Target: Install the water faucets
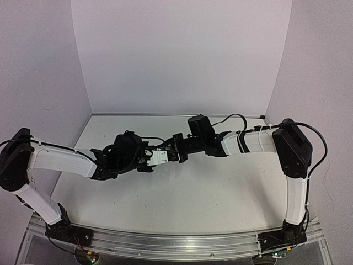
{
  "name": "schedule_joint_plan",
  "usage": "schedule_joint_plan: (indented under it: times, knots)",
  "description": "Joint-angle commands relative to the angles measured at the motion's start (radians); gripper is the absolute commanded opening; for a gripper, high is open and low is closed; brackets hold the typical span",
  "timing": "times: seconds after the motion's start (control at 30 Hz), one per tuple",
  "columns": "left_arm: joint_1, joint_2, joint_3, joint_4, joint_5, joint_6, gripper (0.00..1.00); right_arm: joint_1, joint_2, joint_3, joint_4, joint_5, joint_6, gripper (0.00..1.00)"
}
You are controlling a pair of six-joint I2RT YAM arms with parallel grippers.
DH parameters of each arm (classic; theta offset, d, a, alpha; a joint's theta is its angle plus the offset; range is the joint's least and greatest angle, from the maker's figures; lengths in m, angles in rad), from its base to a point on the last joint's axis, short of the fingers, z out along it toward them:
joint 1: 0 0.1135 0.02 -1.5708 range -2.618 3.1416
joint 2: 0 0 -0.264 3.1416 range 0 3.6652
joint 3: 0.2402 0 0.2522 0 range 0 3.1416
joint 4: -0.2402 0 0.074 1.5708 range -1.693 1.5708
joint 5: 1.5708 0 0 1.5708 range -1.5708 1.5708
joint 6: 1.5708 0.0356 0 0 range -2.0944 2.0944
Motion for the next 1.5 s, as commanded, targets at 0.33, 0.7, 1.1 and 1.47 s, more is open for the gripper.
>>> schedule_joint_plan:
  times: [0.33, 0.7, 1.1, 1.47]
  knots:
    - [0.025, -0.166, 0.018, -0.034, 0.039, -0.455, 1.00, -0.006, -0.083, -0.033, 0.123, 0.049, -0.126, 0.00]
    - [0.251, -0.426, 0.072, -0.153, 0.274, -1.494, 0.99, -0.069, -0.107, -0.115, 0.234, 0.138, -0.489, 0.00]
    - [0.519, -0.171, -0.065, 0.361, 0.951, -2.362, 0.96, -0.071, -0.150, -0.114, 0.371, 0.158, -0.650, 0.00]
    - [0.459, -0.033, -0.020, 0.475, 0.986, -2.301, 1.00, -0.069, -0.142, -0.078, 0.488, 0.149, -0.519, 0.00]
